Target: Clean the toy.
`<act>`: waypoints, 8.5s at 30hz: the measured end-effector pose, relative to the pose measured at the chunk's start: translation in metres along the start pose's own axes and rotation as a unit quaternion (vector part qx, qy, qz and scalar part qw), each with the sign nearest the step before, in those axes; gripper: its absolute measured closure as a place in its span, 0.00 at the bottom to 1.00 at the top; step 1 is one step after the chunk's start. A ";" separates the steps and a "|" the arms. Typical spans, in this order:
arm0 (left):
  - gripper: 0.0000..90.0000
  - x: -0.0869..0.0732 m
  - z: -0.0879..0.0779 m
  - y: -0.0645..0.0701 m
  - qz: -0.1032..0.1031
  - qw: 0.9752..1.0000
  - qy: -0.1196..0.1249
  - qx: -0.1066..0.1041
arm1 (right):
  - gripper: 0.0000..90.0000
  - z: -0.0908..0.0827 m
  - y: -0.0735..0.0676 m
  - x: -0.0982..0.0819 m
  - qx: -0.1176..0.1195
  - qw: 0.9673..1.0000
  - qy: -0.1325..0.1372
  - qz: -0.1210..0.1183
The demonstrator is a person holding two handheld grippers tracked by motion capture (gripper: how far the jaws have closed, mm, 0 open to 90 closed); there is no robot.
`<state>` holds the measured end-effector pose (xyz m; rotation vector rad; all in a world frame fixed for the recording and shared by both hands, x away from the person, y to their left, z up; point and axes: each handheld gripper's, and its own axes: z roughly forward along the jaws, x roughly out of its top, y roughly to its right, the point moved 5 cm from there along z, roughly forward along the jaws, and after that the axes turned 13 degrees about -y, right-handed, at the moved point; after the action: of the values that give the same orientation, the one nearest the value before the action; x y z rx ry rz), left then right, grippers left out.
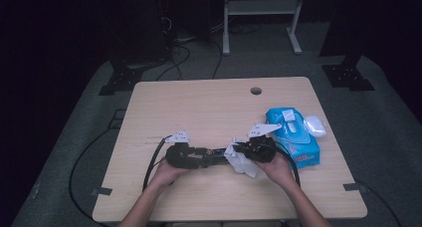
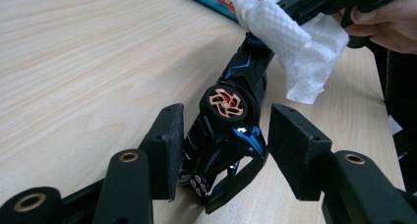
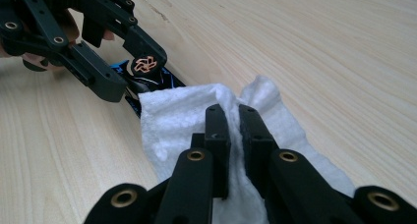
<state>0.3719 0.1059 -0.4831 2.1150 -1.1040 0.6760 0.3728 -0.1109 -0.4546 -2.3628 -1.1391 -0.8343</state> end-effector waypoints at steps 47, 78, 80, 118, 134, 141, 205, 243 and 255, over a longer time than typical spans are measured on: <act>0.45 -0.004 -0.001 0.007 0.001 1.000 0.004 -0.010 | 0.93 -0.012 -0.022 -0.025 0.019 1.000 0.011 -0.006; 0.21 -0.006 0.024 0.006 0.106 0.988 -0.041 0.100 | 0.92 0.022 0.001 -0.027 -0.007 1.000 -0.028 0.007; 0.23 -0.007 0.024 0.009 0.113 0.987 -0.047 0.100 | 0.92 0.023 0.001 -0.027 -0.010 1.000 -0.025 0.007; 0.17 -0.009 0.024 0.003 0.111 0.984 -0.083 0.111 | 0.90 0.027 -0.003 -0.021 -0.010 1.000 -0.024 -0.017; 0.25 -0.012 0.030 0.010 0.142 0.978 -0.101 0.110 | 0.91 0.033 -0.024 -0.013 0.011 0.999 -0.014 -0.038; 0.27 -0.015 0.032 0.015 0.153 0.976 -0.106 0.115 | 0.91 0.046 -0.058 -0.002 0.052 0.996 -0.002 -0.073; 0.27 -0.020 0.023 0.026 0.174 0.975 -0.097 0.102 | 0.91 0.020 0.005 -0.036 -0.036 0.999 -0.008 0.040; 0.27 -0.019 0.024 0.026 0.177 0.974 -0.095 0.101 | 0.91 0.033 0.011 -0.017 -0.031 0.999 0.008 0.041; 0.27 -0.019 0.025 0.027 0.180 0.973 -0.098 0.108 | 0.92 0.034 -0.012 -0.015 -0.019 0.999 0.011 0.027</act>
<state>0.3426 0.0855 -0.5040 2.2222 -1.6124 0.7963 0.3676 -0.0937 -0.4887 -2.3985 -1.0536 -0.8689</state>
